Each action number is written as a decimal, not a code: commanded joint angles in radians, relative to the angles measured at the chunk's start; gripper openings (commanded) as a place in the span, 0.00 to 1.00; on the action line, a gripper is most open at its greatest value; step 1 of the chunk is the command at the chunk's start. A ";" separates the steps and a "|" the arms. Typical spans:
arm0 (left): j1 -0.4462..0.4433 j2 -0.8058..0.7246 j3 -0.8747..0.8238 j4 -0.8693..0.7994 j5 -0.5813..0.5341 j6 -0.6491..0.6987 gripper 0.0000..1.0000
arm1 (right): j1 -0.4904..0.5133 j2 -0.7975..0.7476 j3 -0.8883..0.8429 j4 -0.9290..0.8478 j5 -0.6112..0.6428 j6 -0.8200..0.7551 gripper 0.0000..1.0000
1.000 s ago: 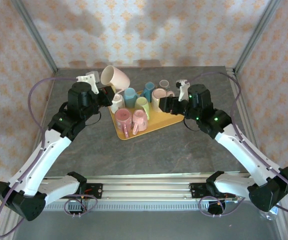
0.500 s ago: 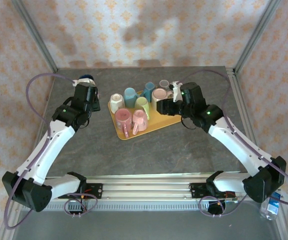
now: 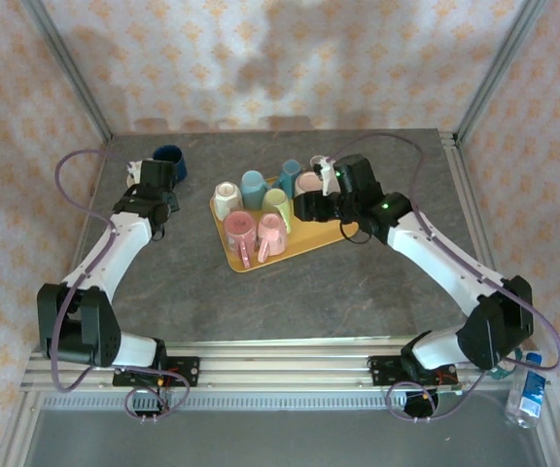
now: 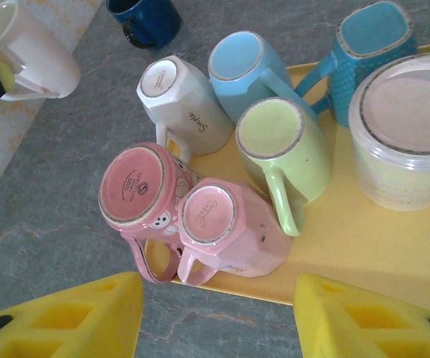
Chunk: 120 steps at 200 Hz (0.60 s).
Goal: Turn the mug right side up
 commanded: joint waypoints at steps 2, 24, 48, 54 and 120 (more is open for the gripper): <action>0.025 0.030 -0.007 0.179 -0.041 0.019 0.00 | 0.001 0.019 0.037 0.034 -0.041 -0.015 0.55; 0.037 0.090 -0.017 0.260 -0.024 0.027 0.00 | 0.001 0.036 0.046 0.044 -0.047 -0.012 0.55; 0.043 0.165 0.018 0.261 -0.034 0.020 0.00 | 0.001 0.048 0.052 0.046 -0.056 -0.011 0.55; 0.044 0.180 0.025 0.261 -0.036 0.017 0.00 | 0.001 0.050 0.054 0.047 -0.057 -0.011 0.55; 0.049 0.295 0.074 0.290 -0.039 0.013 0.00 | -0.002 0.079 0.061 0.052 -0.062 -0.018 0.55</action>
